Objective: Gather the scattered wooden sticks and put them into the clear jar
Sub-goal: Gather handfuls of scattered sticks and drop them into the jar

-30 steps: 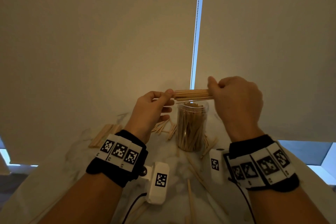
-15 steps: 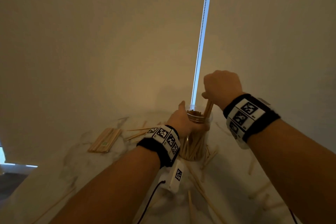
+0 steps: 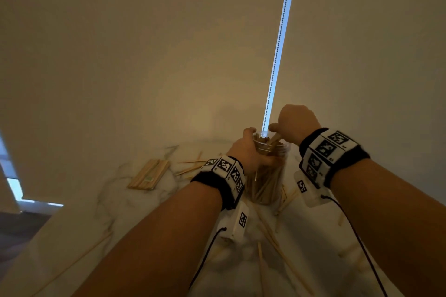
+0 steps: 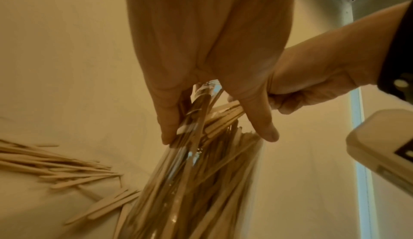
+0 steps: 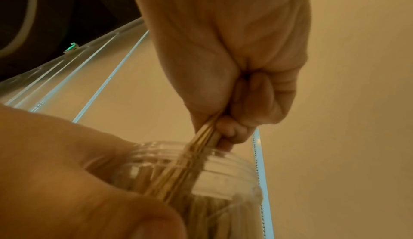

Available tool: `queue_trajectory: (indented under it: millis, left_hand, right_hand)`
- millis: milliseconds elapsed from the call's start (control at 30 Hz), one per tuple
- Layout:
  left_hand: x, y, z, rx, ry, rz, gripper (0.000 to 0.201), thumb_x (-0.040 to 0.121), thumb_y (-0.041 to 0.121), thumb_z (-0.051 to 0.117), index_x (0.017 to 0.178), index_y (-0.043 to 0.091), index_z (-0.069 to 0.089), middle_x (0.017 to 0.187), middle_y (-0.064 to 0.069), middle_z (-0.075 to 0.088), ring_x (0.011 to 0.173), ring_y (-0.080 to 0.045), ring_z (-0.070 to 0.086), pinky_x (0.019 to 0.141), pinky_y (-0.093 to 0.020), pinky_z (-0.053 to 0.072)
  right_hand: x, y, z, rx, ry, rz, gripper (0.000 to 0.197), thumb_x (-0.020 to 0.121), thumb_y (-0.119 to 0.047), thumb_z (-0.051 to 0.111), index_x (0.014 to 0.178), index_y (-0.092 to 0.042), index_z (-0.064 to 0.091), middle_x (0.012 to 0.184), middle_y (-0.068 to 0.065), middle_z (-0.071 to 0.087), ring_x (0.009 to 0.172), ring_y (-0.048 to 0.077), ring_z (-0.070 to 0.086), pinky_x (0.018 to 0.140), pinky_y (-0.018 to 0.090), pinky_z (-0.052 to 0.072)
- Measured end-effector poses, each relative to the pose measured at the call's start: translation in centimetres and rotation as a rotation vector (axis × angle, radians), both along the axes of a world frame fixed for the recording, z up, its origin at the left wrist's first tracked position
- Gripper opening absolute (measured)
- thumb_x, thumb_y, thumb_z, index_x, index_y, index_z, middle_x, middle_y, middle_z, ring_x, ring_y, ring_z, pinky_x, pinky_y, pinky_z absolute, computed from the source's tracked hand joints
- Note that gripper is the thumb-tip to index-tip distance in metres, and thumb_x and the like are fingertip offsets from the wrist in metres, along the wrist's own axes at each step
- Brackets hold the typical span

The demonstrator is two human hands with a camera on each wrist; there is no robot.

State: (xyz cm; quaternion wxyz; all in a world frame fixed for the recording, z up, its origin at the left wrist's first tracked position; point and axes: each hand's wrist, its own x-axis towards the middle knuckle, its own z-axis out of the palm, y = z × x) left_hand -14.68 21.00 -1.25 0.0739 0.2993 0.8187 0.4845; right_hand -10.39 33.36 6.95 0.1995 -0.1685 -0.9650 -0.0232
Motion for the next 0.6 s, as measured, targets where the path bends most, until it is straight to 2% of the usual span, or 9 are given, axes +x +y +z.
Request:
queue_trajectory:
  millis: [33, 100, 167, 233, 333, 400, 500, 600]
  left_hand:
    - [0.0, 0.1, 0.0, -0.007, 0.000, -0.002, 0.107, 0.075, 0.033, 0.085, 0.154, 0.017, 0.016, 0.134, -0.005, 0.059, 0.120, -0.023, 0.058, 0.102, -0.036, 0.047]
    - [-0.2, 0.2, -0.1, -0.024, 0.003, 0.000, 0.109, 0.073, 0.035, 0.086, 0.154, 0.019, 0.015, 0.132, -0.006, 0.060, 0.118, -0.024, 0.059, 0.100, -0.036, 0.048]
    - [-0.4, 0.2, -0.3, -0.038, 0.011, 0.008, 0.112, 0.070, 0.037, 0.088, 0.154, 0.022, 0.015, 0.130, -0.005, 0.062, 0.116, -0.025, 0.061, 0.097, -0.036, 0.051]
    - [-0.8, 0.3, -0.4, -0.051, 0.015, 0.011, 0.113, 0.068, 0.038, 0.089, 0.153, 0.023, 0.015, 0.129, -0.005, 0.062, 0.114, -0.025, 0.062, 0.095, -0.038, 0.053]
    - [-1.1, 0.2, -0.6, -0.057, 0.017, 0.008, 0.112, 0.069, 0.036, 0.089, 0.152, 0.023, 0.015, 0.128, -0.005, 0.063, 0.112, -0.025, 0.062, 0.095, -0.040, 0.053]
    - [-1.1, 0.2, -0.7, -0.046, 0.027, 0.007, 0.109, 0.071, 0.032, 0.088, 0.152, 0.022, 0.016, 0.128, -0.006, 0.063, 0.112, -0.025, 0.062, 0.095, -0.039, 0.053]
    - [-1.0, 0.1, -0.8, -0.013, 0.026, 0.002, 0.107, 0.072, 0.033, 0.087, 0.153, 0.021, 0.017, 0.128, -0.005, 0.062, 0.114, -0.023, 0.061, 0.094, -0.034, 0.050]
    - [-1.0, 0.2, -0.8, 0.003, 0.026, 0.005, 0.111, 0.069, 0.039, 0.088, 0.153, 0.020, 0.017, 0.130, -0.005, 0.062, 0.116, -0.024, 0.060, 0.101, -0.040, 0.050]
  right_hand:
    - [0.0, -0.2, 0.1, -0.029, -0.042, 0.028, 0.036, 0.092, -0.035, 0.064, 0.100, 0.000, 0.064, 0.093, 0.007, 0.061, 0.087, 0.024, 0.059, 0.069, 0.030, 0.041]
    - [0.1, -0.8, 0.3, -0.095, -0.146, 0.101, 0.030, 0.094, -0.029, 0.063, 0.106, -0.001, 0.067, 0.103, 0.010, 0.065, 0.095, 0.024, 0.063, 0.074, 0.030, 0.046]
    - [0.2, -1.3, 0.5, -0.191, -0.172, 0.158, 0.015, 0.092, -0.017, 0.064, 0.102, -0.007, 0.068, 0.107, 0.007, 0.067, 0.092, 0.019, 0.060, 0.069, 0.023, 0.044]
    - [0.4, -1.6, 0.5, -0.258, -0.159, 0.179, 0.012, 0.089, -0.012, 0.066, 0.100, -0.012, 0.067, 0.106, 0.003, 0.064, 0.088, 0.016, 0.056, 0.061, 0.020, 0.040]
    - [0.3, -2.1, 0.3, -0.250, -0.194, 0.202, 0.019, 0.094, -0.009, 0.055, 0.107, -0.010, 0.068, 0.107, 0.002, 0.062, 0.099, 0.019, 0.057, 0.079, 0.024, 0.042]
    - [0.4, -2.0, 0.2, -0.253, -0.156, 0.209, 0.022, 0.092, -0.005, 0.052, 0.104, -0.009, 0.070, 0.103, 0.001, 0.063, 0.097, 0.018, 0.057, 0.082, 0.025, 0.042]
    - [0.5, -1.1, 0.0, -0.222, -0.032, 0.191, 0.017, 0.083, -0.003, 0.062, 0.085, -0.015, 0.074, 0.091, -0.001, 0.072, 0.086, 0.013, 0.064, 0.070, 0.022, 0.047]
    - [0.7, -0.7, -0.3, -0.126, 0.048, 0.162, 0.014, 0.087, -0.016, 0.062, 0.082, -0.016, 0.076, 0.087, 0.000, 0.074, 0.082, 0.017, 0.066, 0.068, 0.026, 0.050]
